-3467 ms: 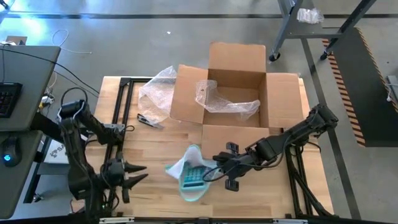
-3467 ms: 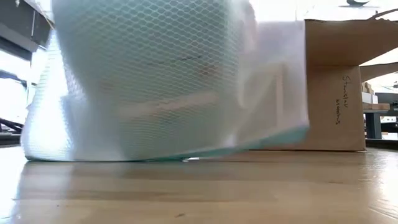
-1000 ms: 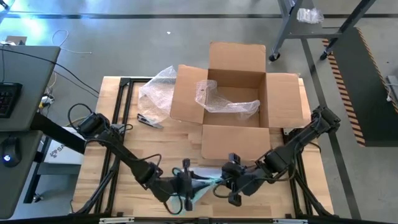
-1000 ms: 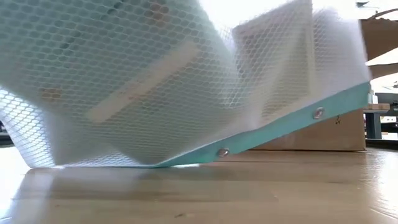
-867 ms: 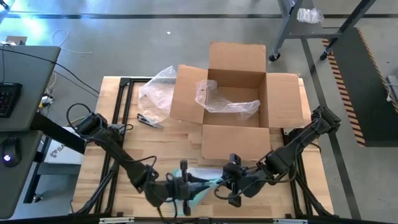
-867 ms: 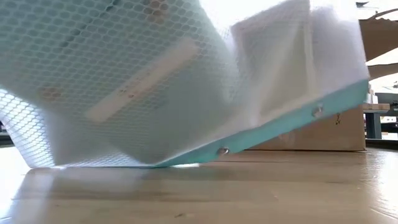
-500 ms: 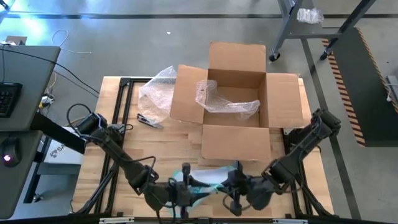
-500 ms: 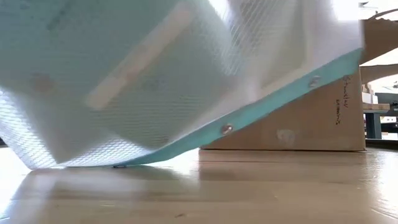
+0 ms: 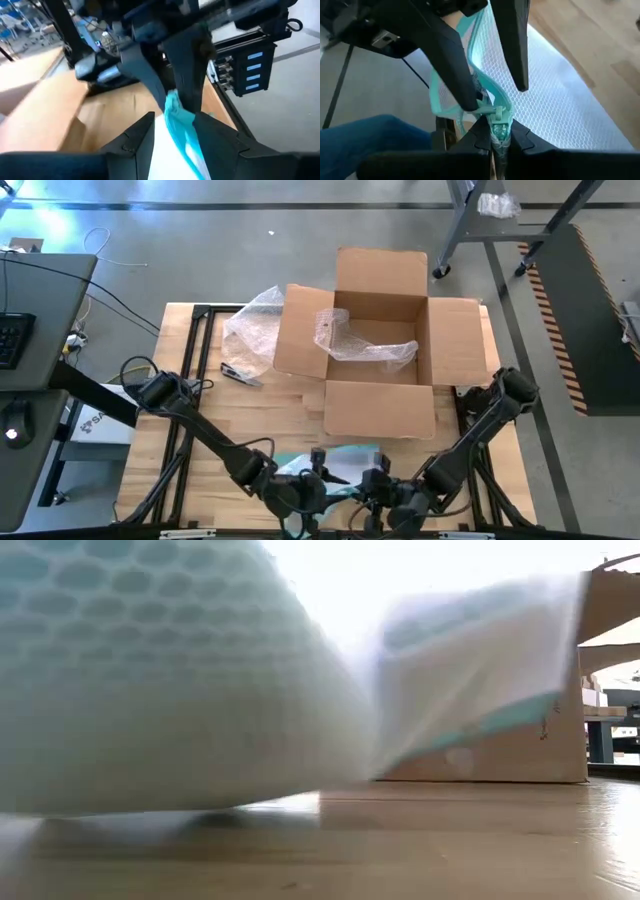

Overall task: Unpack boxes
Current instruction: Close the white zip bag

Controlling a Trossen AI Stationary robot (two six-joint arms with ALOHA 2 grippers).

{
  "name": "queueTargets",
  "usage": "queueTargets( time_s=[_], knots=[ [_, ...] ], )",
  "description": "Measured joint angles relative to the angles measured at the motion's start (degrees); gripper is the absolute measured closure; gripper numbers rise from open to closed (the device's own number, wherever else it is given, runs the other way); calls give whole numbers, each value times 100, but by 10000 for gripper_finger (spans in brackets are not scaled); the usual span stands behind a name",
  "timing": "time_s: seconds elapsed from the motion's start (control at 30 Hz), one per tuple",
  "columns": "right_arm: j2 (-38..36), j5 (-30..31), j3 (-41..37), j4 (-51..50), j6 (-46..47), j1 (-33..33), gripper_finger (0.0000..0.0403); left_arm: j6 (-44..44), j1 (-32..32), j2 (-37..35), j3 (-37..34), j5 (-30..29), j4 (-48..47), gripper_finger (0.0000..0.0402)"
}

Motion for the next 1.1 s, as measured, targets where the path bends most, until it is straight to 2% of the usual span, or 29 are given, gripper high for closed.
queueTargets(
  time_s=[0.27, 0.5, 0.87, 0.97, 1.1],
  knots=[
    [-7, 206, 0, -340, 503, 125, 403, -529, -1, 403, 4, 189, 467, 272],
    [-4, 220, -2, -392, 547, 145, 403, -550, -48, 694, 7, -473, 863, 272],
    [-9, 351, 161, -385, 468, 179, 403, -891, -43, 732, -4, -684, 111, 275],
    [-13, 306, 168, -381, 406, 213, 403, -1095, -32, 727, 2, -718, 0, 287],
    [-15, 218, 172, -473, 507, 256, 403, -972, -56, 669, -1, -727, -103, 331]
  ],
)
